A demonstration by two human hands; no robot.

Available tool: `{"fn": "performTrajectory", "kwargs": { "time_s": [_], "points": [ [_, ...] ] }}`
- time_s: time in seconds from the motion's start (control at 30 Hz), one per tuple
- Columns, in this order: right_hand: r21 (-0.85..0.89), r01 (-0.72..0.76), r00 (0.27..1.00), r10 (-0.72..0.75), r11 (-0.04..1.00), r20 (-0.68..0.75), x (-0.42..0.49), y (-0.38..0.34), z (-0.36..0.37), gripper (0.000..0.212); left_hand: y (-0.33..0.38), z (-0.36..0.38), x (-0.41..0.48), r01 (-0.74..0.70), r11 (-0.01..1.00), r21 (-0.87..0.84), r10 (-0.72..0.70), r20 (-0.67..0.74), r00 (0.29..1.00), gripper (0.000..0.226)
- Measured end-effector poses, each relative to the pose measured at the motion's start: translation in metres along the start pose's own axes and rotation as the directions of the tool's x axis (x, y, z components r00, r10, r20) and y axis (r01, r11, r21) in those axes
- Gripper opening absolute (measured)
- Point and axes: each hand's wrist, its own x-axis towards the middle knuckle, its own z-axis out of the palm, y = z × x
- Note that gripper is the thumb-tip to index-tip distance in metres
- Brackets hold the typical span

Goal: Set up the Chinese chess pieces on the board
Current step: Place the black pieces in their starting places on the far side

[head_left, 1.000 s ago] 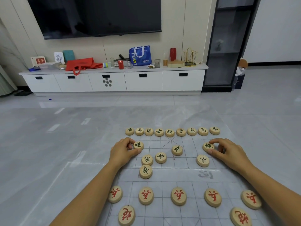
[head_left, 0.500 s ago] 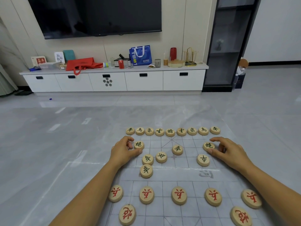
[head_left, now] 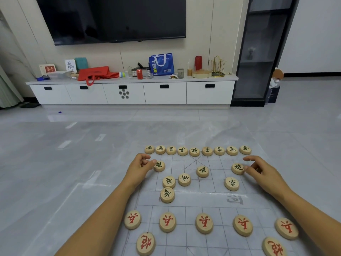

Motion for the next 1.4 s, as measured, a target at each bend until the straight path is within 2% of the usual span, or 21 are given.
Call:
{"fn": "performTrajectory", "kwargs": {
  "time_s": [0.1, 0.2, 0.27, 0.3, 0.4, 0.47, 0.53, 0.57, 0.67, 0.73, 0.83, 0.93, 1.03, 1.1, 1.23, 1.33, 1.4],
  "points": [
    [0.108, -0.013, 1.000, 0.015, 0.994, -0.016, -0.002, 0.000, -0.002, 0.015, 0.007, -0.006, -0.005, 0.015, 0.994, -0.107, -0.013, 0.021, 1.000, 0.023],
    [0.171, -0.013, 0.999, 0.018, 0.985, -0.030, -0.005, -0.001, -0.005, 0.012, 0.012, -0.016, -0.009, 0.028, 0.995, -0.096, -0.031, -0.032, 0.999, 0.022],
    [0.143, 0.012, 0.998, -0.002, 0.990, -0.070, -0.005, -0.003, -0.007, 0.012, 0.017, -0.022, -0.016, 0.010, 0.999, 0.045, -0.006, -0.087, 0.996, 0.018],
    [0.089, 0.040, 0.995, -0.031, 0.995, -0.094, -0.005, -0.007, -0.007, 0.012, 0.021, -0.022, -0.022, 0.002, 0.991, 0.131, 0.007, -0.068, 0.998, 0.017],
    [-0.035, 0.151, 0.984, -0.154, 0.988, -0.090, -0.004, -0.034, 0.000, 0.017, 0.035, -0.009, -0.053, 0.004, 0.954, 0.299, -0.053, 0.157, 0.986, 0.032],
    [-0.082, 0.254, 0.967, -0.255, 0.964, 0.006, -0.004, -0.061, 0.017, 0.017, 0.040, 0.007, -0.072, -0.030, 0.857, 0.514, -0.115, 0.248, 0.962, 0.045],
    [-0.172, 0.388, 0.919, -0.366, 0.905, 0.147, -0.008, -0.089, 0.041, 0.020, 0.039, 0.020, -0.082, -0.115, 0.702, 0.703, -0.071, 0.229, 0.971, 0.049],
    [-0.216, 0.442, 0.891, -0.398, 0.870, 0.219, -0.010, -0.102, 0.054, 0.026, 0.037, 0.023, -0.084, -0.144, 0.666, 0.732, -0.022, 0.212, 0.977, 0.047],
    [-0.322, 0.552, 0.824, -0.444, 0.769, 0.352, -0.019, -0.130, 0.085, 0.038, 0.030, 0.015, -0.082, -0.134, 0.704, 0.698, 0.022, 0.167, 0.986, 0.037],
    [-0.367, 0.598, 0.796, -0.471, 0.713, 0.382, -0.025, -0.139, 0.099, 0.041, 0.024, -0.002, -0.077, -0.125, 0.694, 0.709, 0.030, 0.144, 0.989, 0.033],
    [-0.385, 0.614, 0.783, -0.470, 0.689, 0.408, -0.027, -0.145, 0.113, 0.044, 0.009, -0.038, -0.065, -0.082, 0.694, 0.716, 0.022, 0.092, 0.996, 0.036],
    [-0.416, 0.598, 0.792, -0.430, 0.685, 0.433, -0.023, -0.147, 0.120, 0.042, -0.010, -0.067, -0.053, -0.033, 0.764, 0.644, 0.006, 0.044, 0.999, 0.038],
    [-0.456, 0.550, 0.828, -0.385, 0.699, 0.408, -0.021, -0.143, 0.115, 0.039, -0.019, -0.077, -0.048, -0.003, 0.897, 0.442, -0.017, 0.042, 0.999, 0.043],
    [-0.502, 0.526, 0.846, -0.362, 0.687, 0.391, -0.021, -0.137, 0.106, 0.038, -0.020, -0.074, -0.044, -0.023, 0.886, 0.463, -0.007, 0.062, 0.998, 0.042],
    [-0.538, 0.465, 0.880, -0.296, 0.704, 0.372, -0.024, -0.123, 0.091, 0.038, -0.009, -0.054, -0.037, -0.112, 0.785, 0.610, 0.054, 0.113, 0.992, 0.042],
    [-0.535, 0.454, 0.885, -0.288, 0.713, 0.366, -0.026, -0.121, 0.088, 0.038, -0.004, -0.043, -0.033, -0.122, 0.792, 0.599, 0.075, 0.103, 0.992, 0.037],
    [-0.540, 0.455, 0.884, -0.283, 0.708, 0.373, -0.025, -0.122, 0.088, 0.038, -0.006, -0.041, -0.031, -0.097, 0.834, 0.543, 0.070, 0.069, 0.995, 0.029]
  ]
}}
